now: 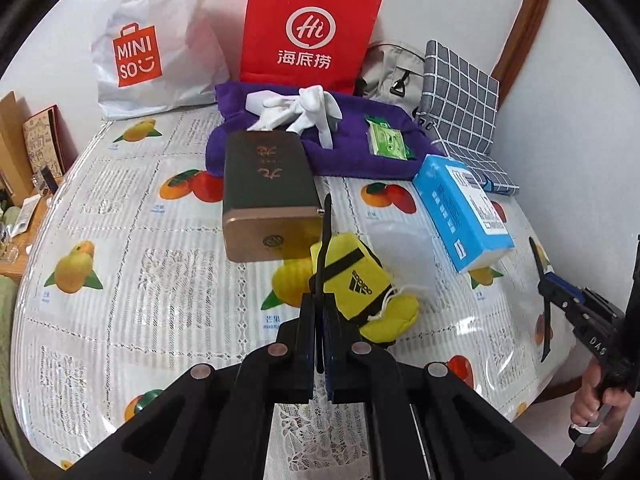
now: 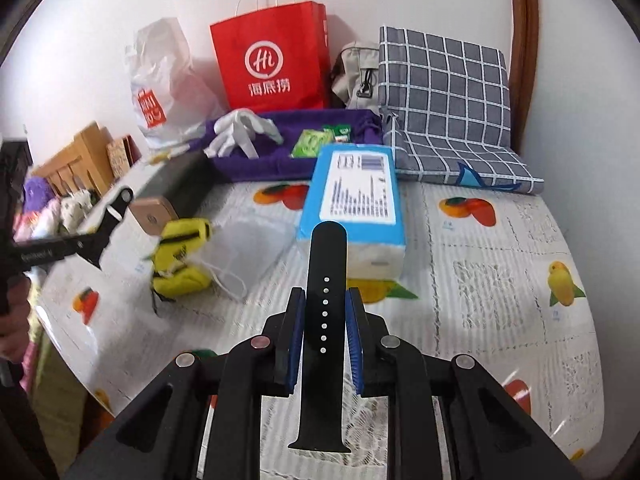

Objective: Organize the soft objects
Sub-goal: 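Lift the yellow pouch with left while right holds the black watch strap up, then carry the yellow pouch with left while right carries the watch strap toward the purple towel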

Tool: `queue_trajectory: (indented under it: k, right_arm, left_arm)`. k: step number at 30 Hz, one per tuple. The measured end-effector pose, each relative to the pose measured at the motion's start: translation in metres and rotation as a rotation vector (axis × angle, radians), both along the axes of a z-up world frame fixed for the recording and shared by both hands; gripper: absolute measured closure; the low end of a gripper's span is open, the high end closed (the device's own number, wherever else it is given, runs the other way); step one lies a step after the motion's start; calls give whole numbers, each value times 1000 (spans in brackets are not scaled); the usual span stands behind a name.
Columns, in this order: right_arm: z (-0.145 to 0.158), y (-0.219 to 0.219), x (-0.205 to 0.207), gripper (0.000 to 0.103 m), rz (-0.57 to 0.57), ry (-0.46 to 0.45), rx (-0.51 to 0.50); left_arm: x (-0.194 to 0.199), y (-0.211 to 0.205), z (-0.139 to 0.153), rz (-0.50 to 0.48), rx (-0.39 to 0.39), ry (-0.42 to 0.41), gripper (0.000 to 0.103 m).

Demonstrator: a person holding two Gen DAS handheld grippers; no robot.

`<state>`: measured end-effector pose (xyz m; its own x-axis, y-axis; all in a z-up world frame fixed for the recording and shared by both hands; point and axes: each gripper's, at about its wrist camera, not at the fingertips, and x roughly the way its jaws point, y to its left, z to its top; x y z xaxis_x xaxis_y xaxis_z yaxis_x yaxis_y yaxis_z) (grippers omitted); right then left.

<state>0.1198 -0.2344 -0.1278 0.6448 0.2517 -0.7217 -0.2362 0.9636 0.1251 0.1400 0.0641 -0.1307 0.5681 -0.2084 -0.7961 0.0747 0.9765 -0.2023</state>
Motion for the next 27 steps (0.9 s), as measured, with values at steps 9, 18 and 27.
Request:
queue_trajectory:
  k: [9,18,27]
  right_arm:
    - [32,5,23,83,7,-48,-12]
    - [55,13,52,83,14,-81,-4]
    - [65,23,87,83,26,-81,7]
  left_arm:
    - [16,9,16,45,-22,-13,99]
    - [38,12,33,65,-29,-31,99]
    - [69,12,51,80,-39,-58,99]
